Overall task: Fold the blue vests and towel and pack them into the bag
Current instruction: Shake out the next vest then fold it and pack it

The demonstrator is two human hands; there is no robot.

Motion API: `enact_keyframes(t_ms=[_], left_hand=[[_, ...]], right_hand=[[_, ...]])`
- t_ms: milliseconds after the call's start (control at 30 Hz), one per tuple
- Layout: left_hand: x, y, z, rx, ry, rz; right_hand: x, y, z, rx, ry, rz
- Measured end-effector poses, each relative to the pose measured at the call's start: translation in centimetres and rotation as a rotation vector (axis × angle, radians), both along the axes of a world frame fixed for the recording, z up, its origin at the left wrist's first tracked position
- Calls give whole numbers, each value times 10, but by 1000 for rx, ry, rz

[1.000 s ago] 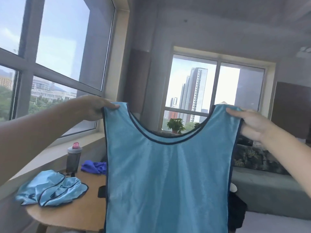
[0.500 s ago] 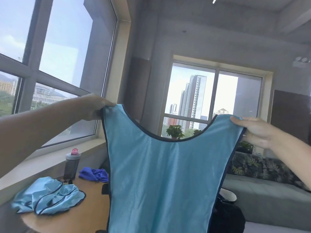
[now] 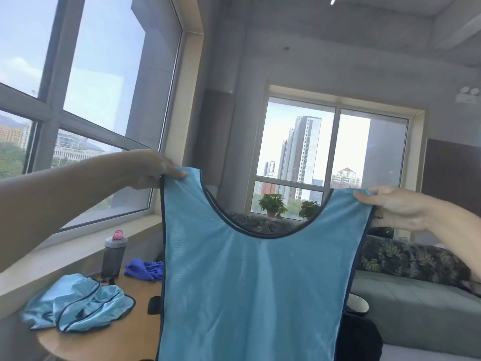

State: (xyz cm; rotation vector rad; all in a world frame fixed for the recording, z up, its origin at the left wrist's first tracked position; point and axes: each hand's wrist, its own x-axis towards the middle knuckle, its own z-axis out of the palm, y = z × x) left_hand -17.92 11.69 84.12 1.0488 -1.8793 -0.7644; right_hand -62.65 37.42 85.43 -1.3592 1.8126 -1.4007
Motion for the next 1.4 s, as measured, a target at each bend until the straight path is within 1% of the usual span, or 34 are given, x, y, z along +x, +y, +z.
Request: enact_keyframes(t_ms=[33,67,100,133,200,233,267,300,433,567,633,700,800,900,1000,1067,1200,1233,1300,1333,1400], left_hand=[[-1,3,2,12,-31,6],[-4,6,4,17,-34,-33],[-6,7,4,29,-63,-72],[-8,2,6,-1,-97,-87],[-11,6,7,-85,-188,-106],[-9,7,7,-115,-214,-121],[-8,8,7,-133,-234,-144],[-6,10,8,-138,-262,-165],[-7,15,11,-126,-353,-259],[-11,12,12,-88,-343,-293],[-13,10,10,-98,-352,-295],[-16,11,9,-133,-400,-271],[-23,10,9,-213,-488,-171],[-27,10,8,-199,-473,-100],[-33,6,4,-171,-432,-83],[-41,-2,-2,-153,-415,-66],[-66,-32,-17,-140,-413,-26],[-71,-41,-22,-142,-439,-29],[-79,-59,-33,-211,-544,-16],[-83,-69,-39,-260,-613,-17],[-87,-81,-49,-312,-693,-43]], right_hand=[[2,5,2,91,21,6],[4,9,4,164,55,0],[4,12,6,213,132,-29],[3,14,8,238,283,-91],[2,18,12,253,657,-200],[5,17,14,244,778,-220],[8,17,16,238,834,-225],[12,17,18,226,848,-220],[22,17,25,187,769,-197],[20,11,25,154,666,-204],[21,9,24,173,676,-221],[24,6,21,221,711,-238],[31,-1,17,249,695,-252],[33,-14,12,220,630,-255],[31,-29,7,240,592,-243],[30,-43,0,259,648,-244],[26,-79,-20,268,885,-257],[22,-91,-26,278,947,-247],[12,-116,-40,266,1057,-254],[7,-128,-47,263,1097,-268],[-3,-149,-59,237,1133,-291]])
